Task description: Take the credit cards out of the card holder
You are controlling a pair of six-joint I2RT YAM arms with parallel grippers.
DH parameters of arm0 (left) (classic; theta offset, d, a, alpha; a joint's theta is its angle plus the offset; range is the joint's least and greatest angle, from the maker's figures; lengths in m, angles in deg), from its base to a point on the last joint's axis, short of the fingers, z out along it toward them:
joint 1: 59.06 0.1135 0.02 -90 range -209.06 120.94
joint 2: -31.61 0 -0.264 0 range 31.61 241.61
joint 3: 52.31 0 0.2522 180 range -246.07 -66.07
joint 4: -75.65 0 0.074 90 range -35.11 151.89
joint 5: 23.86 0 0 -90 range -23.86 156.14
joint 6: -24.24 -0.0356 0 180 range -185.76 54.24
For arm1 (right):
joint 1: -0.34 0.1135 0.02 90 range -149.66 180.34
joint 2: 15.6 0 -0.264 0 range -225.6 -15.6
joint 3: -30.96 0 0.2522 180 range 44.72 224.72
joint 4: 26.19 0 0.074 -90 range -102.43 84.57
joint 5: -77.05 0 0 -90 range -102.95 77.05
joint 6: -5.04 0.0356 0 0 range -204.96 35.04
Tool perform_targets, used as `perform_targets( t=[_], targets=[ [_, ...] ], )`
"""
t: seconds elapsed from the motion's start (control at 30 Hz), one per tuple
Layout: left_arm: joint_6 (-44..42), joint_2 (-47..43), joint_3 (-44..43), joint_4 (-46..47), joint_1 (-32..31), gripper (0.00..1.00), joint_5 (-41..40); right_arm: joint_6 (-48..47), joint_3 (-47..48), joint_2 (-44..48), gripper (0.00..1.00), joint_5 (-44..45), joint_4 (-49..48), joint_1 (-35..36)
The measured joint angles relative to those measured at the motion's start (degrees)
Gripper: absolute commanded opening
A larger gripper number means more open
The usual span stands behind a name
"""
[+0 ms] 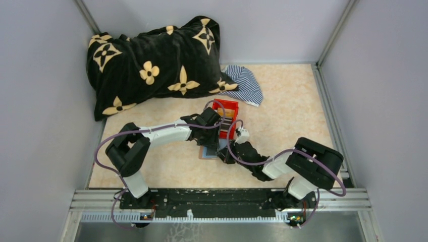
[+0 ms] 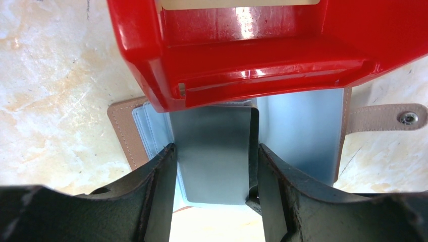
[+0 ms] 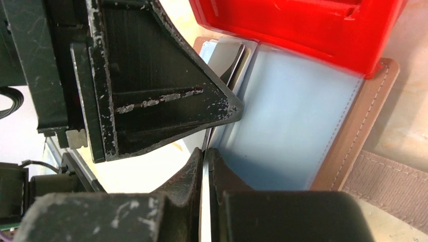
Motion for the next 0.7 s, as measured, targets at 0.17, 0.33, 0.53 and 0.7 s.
perform_targets(
  t=[0.17,0.33,0.53,0.7],
  targets=[
    [0.0,0.0,0.0,0.0,0.0,0.52,0.0,0.2,0.0,-0.1,0.0,-0.3,0.1,-0.3],
    [0.0,0.0,0.0,0.0,0.0,0.77,-0.1,0.2,-0.1,0.4,0.0,-0.1,0.6,-0.3],
    [0.7,0.0,-0.2,1.3,-0.2,0.92,0.6,0.0,-0.2,4.4,0.0,0.5,4.2,-0.3],
    [0.8,-0.1,-0.3,1.3,-0.3,0.92,0.6,-0.4,-0.2,6.3,0.0,0.9,6.1,-0.3]
  ],
)
